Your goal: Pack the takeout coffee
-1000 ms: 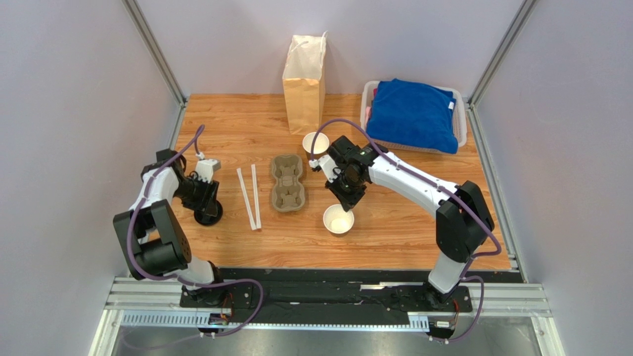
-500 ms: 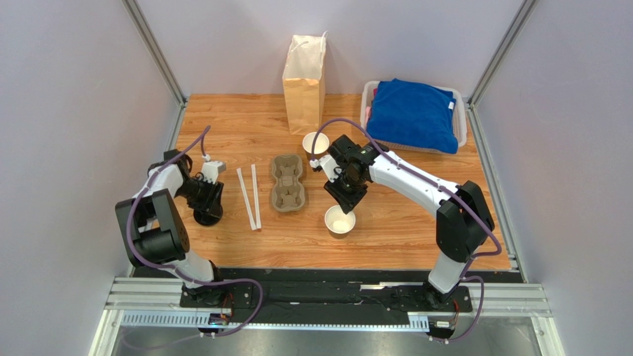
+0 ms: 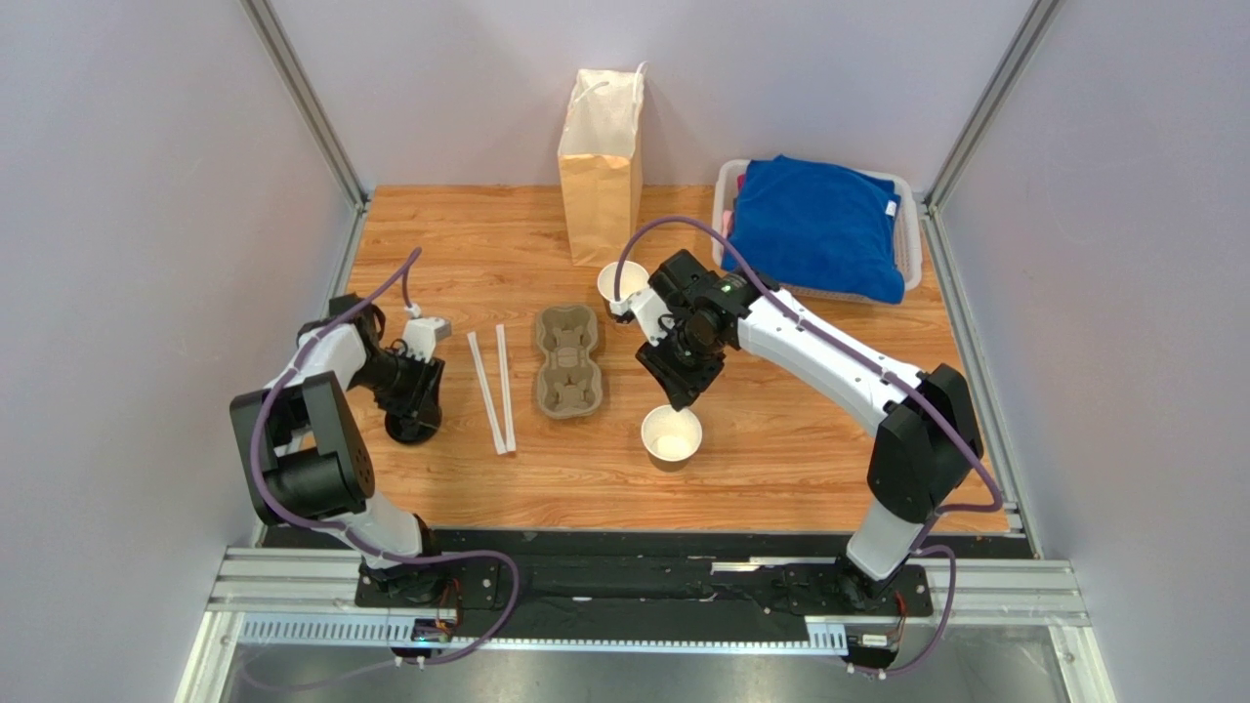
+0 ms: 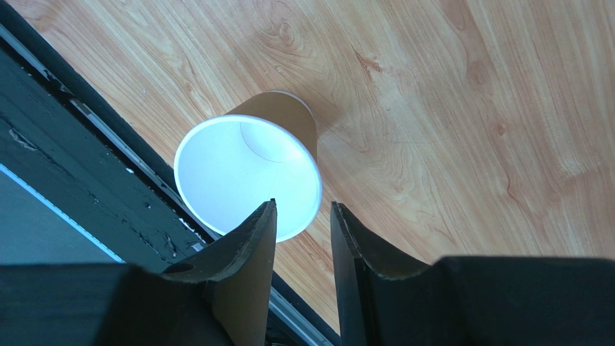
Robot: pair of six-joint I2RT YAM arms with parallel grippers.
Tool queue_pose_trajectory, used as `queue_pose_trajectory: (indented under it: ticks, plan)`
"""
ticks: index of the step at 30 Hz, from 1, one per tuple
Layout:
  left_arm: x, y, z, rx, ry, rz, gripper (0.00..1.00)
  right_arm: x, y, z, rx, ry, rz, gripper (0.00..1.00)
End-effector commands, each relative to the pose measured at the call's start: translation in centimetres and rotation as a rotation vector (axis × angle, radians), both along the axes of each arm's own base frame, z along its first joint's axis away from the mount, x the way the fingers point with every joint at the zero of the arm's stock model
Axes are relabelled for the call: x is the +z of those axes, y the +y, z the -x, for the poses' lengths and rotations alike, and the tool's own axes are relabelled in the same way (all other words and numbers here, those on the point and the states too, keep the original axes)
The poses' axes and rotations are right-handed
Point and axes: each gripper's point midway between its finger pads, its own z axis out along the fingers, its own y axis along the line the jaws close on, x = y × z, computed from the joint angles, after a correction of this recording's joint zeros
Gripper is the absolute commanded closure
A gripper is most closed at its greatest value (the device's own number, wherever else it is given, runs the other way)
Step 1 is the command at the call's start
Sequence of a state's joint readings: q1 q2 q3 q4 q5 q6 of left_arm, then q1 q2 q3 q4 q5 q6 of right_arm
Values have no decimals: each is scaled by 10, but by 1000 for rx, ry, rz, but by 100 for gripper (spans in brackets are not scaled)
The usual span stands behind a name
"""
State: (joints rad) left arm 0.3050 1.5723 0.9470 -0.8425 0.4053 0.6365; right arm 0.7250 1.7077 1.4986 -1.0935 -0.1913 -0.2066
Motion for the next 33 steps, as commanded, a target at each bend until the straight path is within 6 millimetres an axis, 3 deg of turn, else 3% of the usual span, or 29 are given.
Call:
queue_pose_trajectory:
  ticks: [1, 8, 20, 33]
  plan:
    - [5, -6, -2, -30, -36, 6, 54, 42, 10, -7, -8, -73, -94, 58]
    - [-1, -6, -3, -30, -23, 8, 62, 64, 16, -21, -7, -148, -126, 56]
    - [23, -7, -2, -44, -90, -32, 63, 77, 34, -28, -1, -134, -175, 55]
    - [0, -6, -7, -30, -27, -11, 62, 90, 58, -29, -11, -86, -268, 55]
